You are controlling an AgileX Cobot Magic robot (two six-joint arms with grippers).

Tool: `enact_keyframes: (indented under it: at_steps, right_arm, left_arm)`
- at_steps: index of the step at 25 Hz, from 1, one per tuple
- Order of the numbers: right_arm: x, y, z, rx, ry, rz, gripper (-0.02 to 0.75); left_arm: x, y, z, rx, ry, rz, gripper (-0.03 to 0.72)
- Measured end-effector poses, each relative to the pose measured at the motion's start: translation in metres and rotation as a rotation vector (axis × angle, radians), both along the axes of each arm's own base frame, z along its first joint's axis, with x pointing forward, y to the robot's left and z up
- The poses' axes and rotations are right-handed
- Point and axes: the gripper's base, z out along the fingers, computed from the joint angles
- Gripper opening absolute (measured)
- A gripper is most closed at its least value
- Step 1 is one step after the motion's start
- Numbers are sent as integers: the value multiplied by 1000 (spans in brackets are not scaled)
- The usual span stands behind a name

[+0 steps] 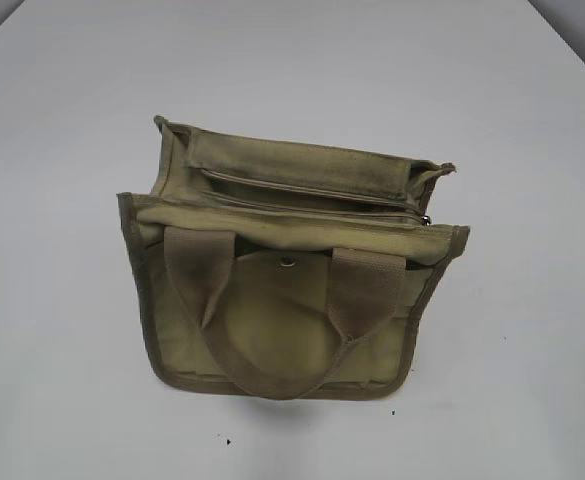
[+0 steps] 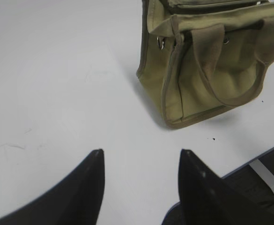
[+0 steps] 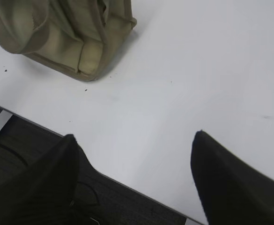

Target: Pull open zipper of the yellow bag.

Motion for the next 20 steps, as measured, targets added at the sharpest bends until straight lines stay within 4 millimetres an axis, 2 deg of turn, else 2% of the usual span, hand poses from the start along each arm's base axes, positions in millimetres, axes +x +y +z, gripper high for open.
enact_keyframes:
  at_steps: [20]
  right_arm:
    - [-2,6,1,35,7,55,574]
  left_arm:
    - [0,0,0,-1,-1,1,364]
